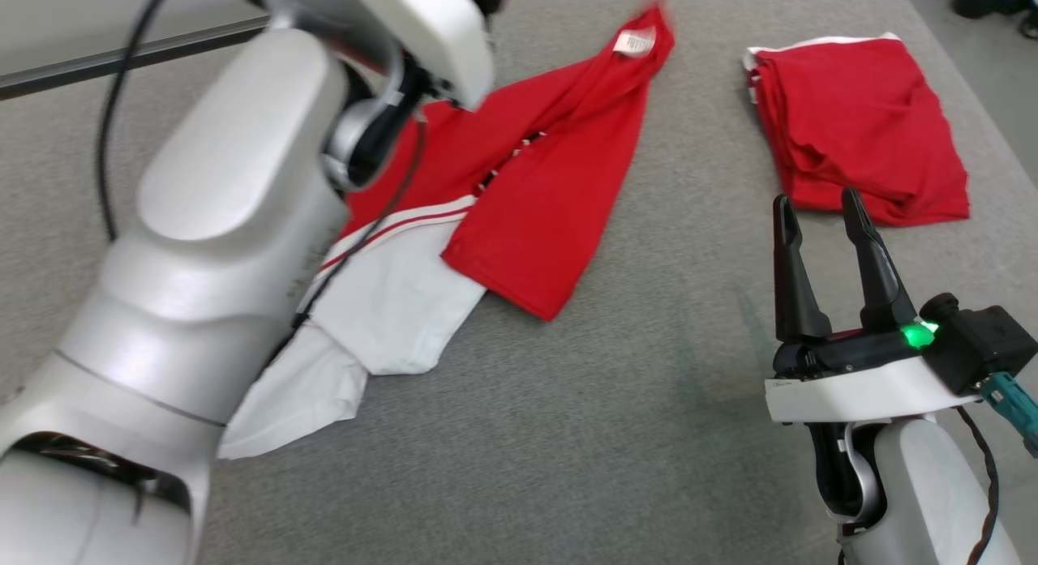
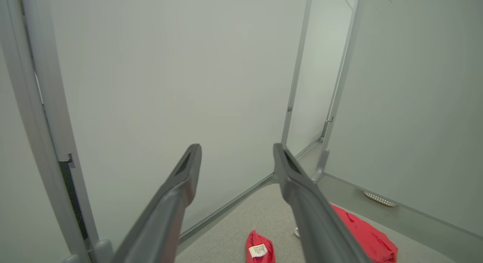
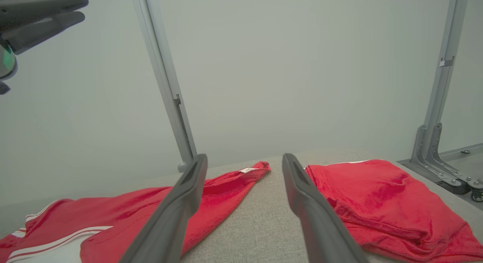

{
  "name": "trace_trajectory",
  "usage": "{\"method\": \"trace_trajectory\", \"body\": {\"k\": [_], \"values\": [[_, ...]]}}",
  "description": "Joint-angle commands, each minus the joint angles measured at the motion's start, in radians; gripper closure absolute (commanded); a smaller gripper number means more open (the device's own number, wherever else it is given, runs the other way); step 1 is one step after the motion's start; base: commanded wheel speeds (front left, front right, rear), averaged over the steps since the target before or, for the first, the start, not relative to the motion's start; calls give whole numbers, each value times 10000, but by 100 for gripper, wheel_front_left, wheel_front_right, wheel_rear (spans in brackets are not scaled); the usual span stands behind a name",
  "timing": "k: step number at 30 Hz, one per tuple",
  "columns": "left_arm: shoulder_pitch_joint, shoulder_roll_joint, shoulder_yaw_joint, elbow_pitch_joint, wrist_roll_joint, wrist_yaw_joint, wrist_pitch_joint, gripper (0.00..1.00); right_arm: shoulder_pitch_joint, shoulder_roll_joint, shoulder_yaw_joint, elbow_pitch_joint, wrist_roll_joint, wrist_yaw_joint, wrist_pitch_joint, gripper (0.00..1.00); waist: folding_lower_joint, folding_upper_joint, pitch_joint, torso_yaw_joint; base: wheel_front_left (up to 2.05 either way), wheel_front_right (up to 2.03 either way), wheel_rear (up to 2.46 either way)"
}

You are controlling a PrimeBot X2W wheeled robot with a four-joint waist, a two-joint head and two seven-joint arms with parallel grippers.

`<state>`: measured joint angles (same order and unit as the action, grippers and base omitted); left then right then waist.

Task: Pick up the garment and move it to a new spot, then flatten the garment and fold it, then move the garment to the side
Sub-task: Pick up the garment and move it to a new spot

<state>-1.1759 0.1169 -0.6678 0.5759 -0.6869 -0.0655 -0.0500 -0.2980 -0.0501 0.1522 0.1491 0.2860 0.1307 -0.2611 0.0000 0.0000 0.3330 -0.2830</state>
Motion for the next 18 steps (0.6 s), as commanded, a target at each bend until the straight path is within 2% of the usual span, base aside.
{"method": "trace_trajectory", "body": {"k": [1, 7, 11, 16, 18], "values": [[14, 338, 170, 216, -15, -51, -279, 0, 16, -13, -61, 23, -119, 0, -58, 0, 0, 0, -171, 420, 0, 0, 0], [779, 1365, 619, 562, 16, -70, -1391, 0, 157, -19, -403, 142, -672, 0, -58, 0, 0, 0, -604, 1731, 0, 0, 0], [1855, 1981, 805, 365, 84, -24, -1884, 0, 329, -20, -696, 261, -1135, 0, -58, 0, 0, 0, -955, 2697, 0, 0, 0], [3672, 2401, 1302, -252, 80, 242, -2137, 0, 603, -18, -1046, 466, -1617, 0, -58, 0, 0, 0, -1461, 3620, 0, 0, 0], [4493, 2444, 1679, -839, 112, 215, -2157, 0, 733, -14, -1073, 528, -1794, 0, -58, 0, 0, 0, -1678, 3855, 0, 0, 0]]}}
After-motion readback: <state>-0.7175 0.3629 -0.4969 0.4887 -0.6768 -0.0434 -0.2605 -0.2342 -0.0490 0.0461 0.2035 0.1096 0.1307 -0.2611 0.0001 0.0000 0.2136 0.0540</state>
